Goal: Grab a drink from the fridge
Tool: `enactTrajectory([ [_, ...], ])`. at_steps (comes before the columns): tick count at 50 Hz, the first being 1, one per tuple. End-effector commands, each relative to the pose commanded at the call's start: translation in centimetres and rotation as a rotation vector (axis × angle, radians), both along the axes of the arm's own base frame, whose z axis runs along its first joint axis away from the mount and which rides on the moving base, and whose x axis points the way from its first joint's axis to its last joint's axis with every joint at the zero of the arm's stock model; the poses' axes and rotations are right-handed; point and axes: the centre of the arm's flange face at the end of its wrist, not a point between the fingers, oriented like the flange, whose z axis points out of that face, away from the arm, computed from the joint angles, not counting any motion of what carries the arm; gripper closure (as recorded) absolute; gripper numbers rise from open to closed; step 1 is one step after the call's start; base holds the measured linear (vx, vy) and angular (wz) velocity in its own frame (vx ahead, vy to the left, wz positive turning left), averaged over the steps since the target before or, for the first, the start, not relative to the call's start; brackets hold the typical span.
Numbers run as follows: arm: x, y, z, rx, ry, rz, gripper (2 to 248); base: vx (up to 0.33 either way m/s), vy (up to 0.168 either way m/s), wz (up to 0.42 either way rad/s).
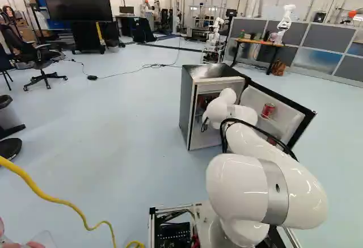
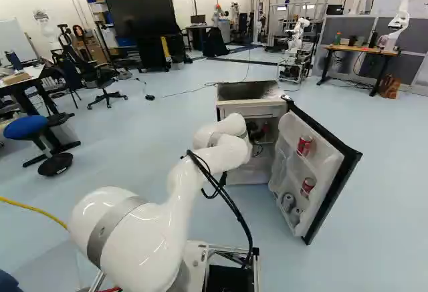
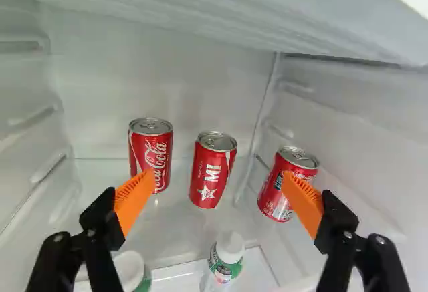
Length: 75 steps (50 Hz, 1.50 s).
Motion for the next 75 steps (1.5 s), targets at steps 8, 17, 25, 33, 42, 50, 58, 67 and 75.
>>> enactTrajectory([
  [8, 0.0, 0.0, 0.0, -0.001, -0.002, 0.0, 3, 0.0, 0.0, 0.0],
  [17, 0.1, 0.0, -0.1, -0.002, -0.005, 0.001, 3, 0.0, 0.0, 0.0],
  [25, 0.2, 0.0, -0.1, -0.003, -0.008, 0.001, 3, 0.0, 0.0, 0.0],
  [33, 0.2, 0.0, -0.2, -0.004, -0.011, 0.001, 3, 0.0, 0.0, 0.0],
  [42, 0.3, 0.0, -0.2, -0.005, -0.015, 0.002, 3, 0.0, 0.0, 0.0],
  [50, 0.4, 0.1, -0.3, -0.006, -0.018, 0.002, 3, 0.0, 0.0, 0.0],
  [58, 0.5, 0.0, 0.0, -0.007, -0.021, 0.003, 3, 0.0, 0.0, 0.0],
  [67, 0.8, 0.0, 1.1, -0.008, -0.024, 0.003, 3, 0.0, 0.0, 0.0],
  [75, 1.1, -0.1, 2.1, -0.009, -0.028, 0.004, 3, 0.0, 0.0, 0.0],
])
